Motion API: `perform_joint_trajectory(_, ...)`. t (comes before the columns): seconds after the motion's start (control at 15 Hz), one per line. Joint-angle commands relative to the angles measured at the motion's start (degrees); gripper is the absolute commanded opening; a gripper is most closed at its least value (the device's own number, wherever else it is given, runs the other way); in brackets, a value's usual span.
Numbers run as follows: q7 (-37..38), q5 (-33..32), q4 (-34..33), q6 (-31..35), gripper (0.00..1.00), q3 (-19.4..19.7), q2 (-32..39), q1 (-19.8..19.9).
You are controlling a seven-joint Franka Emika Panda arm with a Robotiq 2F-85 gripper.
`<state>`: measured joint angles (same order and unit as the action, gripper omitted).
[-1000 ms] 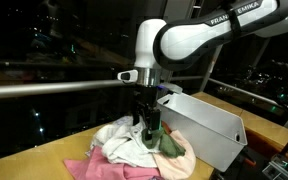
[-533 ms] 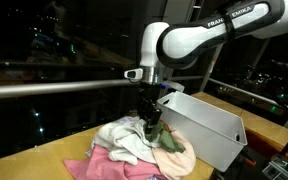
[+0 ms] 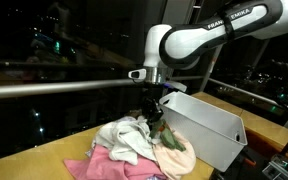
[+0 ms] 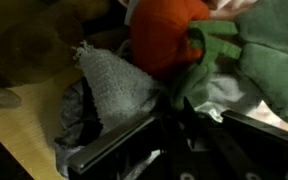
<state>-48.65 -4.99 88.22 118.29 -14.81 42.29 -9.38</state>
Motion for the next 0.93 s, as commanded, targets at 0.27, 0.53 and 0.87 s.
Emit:
perform_joint_trajectory(0.27,-4.30,8.73,14.81,2.03,0.03,-2.40,-18.48,6.64)
perform_joint_trajectory(0.53,-9.10,17.29,19.97,2.60,0.03,-0.79,-29.97,10.05)
perform_joint_trajectory(0.87,-14.49,25.79,22.77,1.00,0.03,5.73,-42.27,12.99)
